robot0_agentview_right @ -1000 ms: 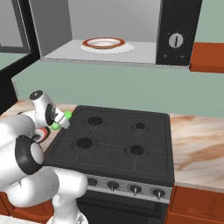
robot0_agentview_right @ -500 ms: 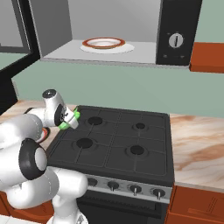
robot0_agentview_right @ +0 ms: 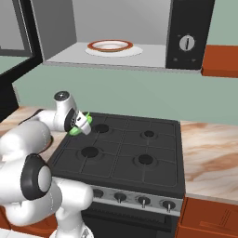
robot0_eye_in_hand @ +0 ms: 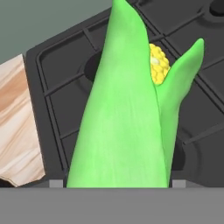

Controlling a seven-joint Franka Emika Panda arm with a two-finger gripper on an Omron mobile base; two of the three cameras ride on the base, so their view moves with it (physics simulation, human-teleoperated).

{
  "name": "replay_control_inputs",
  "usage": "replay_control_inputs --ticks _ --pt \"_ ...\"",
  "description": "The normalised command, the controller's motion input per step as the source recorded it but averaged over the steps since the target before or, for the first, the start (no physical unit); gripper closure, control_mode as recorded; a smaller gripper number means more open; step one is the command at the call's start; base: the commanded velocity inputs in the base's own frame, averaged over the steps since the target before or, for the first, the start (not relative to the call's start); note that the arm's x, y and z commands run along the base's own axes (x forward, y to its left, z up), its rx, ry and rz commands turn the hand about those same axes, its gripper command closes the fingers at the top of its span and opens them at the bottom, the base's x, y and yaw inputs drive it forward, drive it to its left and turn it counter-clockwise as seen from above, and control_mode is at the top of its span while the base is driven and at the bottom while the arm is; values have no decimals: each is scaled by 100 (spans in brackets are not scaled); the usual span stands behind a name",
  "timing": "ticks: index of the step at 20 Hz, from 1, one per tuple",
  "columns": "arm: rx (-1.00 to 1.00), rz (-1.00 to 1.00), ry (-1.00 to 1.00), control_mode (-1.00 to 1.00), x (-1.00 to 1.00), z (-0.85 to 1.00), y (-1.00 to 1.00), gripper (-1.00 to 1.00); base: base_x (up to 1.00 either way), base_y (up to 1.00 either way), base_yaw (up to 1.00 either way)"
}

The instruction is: Pick the corn from the counter and place it in the microwave. Then turn on the microwave.

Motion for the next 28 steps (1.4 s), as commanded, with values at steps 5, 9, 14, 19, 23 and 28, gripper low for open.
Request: replay_control_inputs --ticks 5,9,14,19,23,28 --pt "1 0 0 -100 0 21 -38 100 0 0 0" --pt "0 0 0 -100 0 27 -27 100 0 0 0" --pt "0 0 -2 -100 0 31 -20 100 0 0 0" --pt "0 0 -2 -100 0 27 -21 100 0 0 0" --pt "0 0 -2 -100 0 27 -23 100 0 0 0" --pt "0 0 -4 -100 0 28 -20 100 0 0 0"
